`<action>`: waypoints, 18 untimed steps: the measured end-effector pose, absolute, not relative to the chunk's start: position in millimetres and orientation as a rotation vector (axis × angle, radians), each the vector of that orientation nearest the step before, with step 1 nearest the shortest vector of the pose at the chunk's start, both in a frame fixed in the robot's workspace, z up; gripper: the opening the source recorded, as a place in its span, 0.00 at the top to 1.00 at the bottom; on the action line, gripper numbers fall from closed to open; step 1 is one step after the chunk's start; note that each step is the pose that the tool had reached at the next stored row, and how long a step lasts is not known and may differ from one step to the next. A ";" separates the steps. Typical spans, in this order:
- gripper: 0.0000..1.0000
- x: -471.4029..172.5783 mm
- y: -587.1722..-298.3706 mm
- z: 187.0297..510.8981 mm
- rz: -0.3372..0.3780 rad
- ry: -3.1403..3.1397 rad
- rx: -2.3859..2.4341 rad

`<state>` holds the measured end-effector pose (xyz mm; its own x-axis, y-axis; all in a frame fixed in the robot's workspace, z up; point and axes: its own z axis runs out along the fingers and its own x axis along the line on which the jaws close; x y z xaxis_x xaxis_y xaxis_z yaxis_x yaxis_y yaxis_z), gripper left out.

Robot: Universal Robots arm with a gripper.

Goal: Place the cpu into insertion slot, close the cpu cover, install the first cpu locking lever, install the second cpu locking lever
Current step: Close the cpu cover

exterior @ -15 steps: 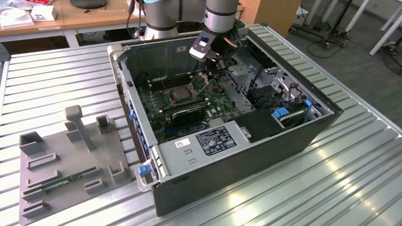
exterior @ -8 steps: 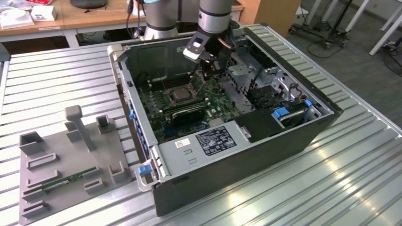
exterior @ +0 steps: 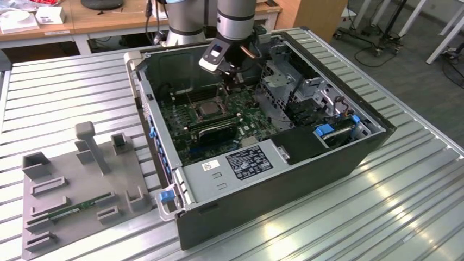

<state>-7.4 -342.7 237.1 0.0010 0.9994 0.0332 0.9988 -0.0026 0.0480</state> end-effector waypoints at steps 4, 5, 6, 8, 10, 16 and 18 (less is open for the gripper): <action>0.89 -21.8 -342.7 237.1 0.092 2.210 2.214; 0.89 -25.3 -342.7 237.1 0.093 2.210 2.213; 0.89 -28.8 -342.7 237.0 0.094 2.209 2.213; 0.89 -32.4 -342.6 237.0 0.094 2.209 2.213; 0.89 -32.5 -342.6 237.0 0.094 2.209 2.213; 0.89 -32.8 -342.7 237.0 0.094 2.209 2.213; 0.89 -32.9 -342.7 236.9 0.090 2.211 2.215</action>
<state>-32.9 -342.7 236.9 0.0010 0.9994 0.0334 0.9988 -0.0026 0.0481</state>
